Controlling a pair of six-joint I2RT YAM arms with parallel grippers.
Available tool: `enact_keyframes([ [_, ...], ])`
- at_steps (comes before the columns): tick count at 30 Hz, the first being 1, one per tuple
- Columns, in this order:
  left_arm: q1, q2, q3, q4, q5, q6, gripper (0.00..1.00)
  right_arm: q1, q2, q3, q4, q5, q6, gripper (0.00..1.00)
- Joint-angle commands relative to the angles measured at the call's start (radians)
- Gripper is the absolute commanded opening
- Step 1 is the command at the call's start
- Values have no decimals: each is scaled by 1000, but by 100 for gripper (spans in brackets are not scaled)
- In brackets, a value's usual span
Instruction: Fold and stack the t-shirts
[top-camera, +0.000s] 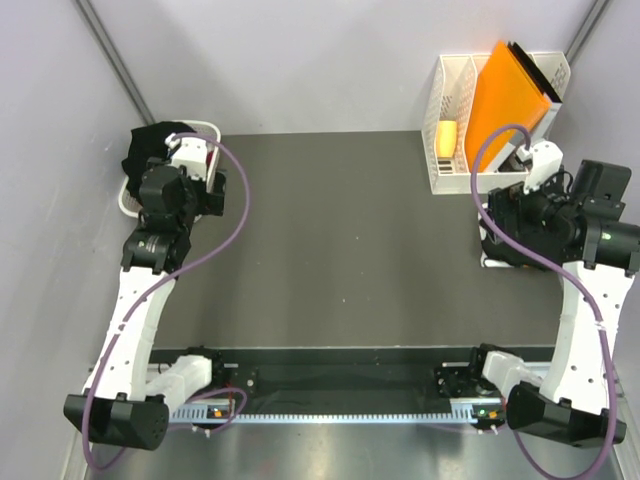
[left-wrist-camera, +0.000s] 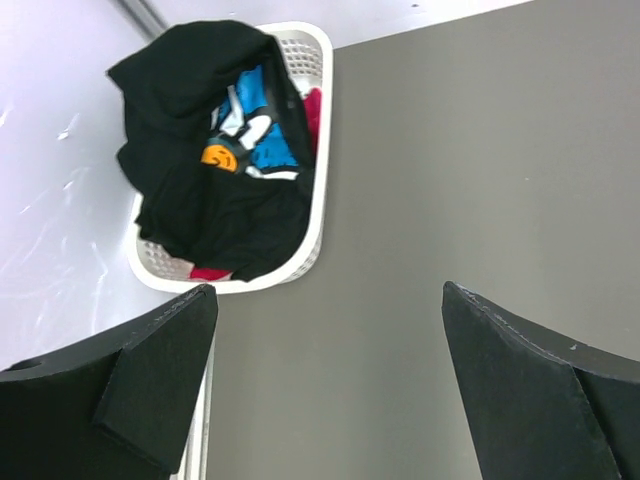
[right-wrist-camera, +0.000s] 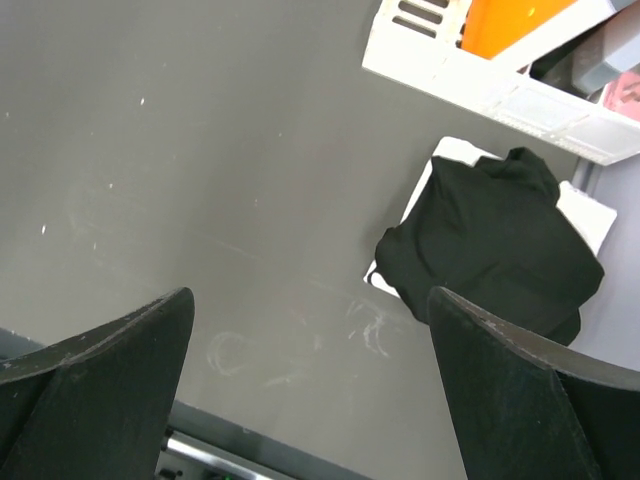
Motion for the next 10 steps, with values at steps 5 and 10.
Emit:
enact_keyframes([
  [5, 4, -39, 37, 24, -70, 7, 98, 13, -36, -30, 66, -38, -47, 100],
  [10, 4, -31, 46, 25, -64, 4, 98, 18, -36, -33, 58, -27, -56, 100],
])
